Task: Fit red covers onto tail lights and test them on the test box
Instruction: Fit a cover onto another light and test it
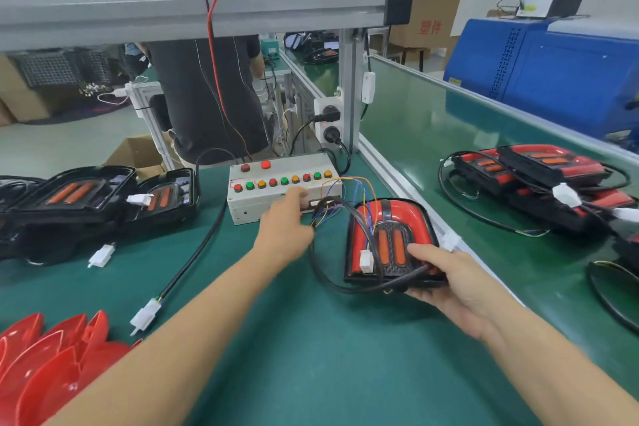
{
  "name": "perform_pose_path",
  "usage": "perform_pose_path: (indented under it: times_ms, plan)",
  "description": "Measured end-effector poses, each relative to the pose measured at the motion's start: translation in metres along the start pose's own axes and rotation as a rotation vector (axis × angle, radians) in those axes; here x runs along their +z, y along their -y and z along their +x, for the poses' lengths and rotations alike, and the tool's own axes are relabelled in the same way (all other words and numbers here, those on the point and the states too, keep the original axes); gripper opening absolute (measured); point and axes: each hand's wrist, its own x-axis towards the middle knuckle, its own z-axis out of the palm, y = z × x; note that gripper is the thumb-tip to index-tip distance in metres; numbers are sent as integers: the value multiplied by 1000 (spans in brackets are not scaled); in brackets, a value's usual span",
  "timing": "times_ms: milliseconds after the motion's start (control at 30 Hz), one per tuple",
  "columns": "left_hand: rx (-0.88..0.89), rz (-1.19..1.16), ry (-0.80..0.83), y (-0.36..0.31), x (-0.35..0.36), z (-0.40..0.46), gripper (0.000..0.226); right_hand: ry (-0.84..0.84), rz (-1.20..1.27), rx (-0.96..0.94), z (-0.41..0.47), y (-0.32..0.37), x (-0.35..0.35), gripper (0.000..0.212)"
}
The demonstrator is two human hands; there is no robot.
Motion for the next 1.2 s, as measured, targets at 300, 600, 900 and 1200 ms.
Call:
perform_pose_path:
  times_ms: [300, 600, 900, 1200]
  plan:
    - [411, 943, 79, 39, -13, 13, 19, -127, -153, -68, 1, 11, -12, 15]
    - [624, 1337, 330, 71, -71, 23, 24, -313, -263, -125, 5, 36, -44, 6]
    - [700, 438, 58, -3, -25, -33, 52, -66, -159, 22, -6, 17, -16, 12]
    - [269, 263, 230, -37, 26, -15, 59, -57, -164, -5, -9, 9, -5, 9]
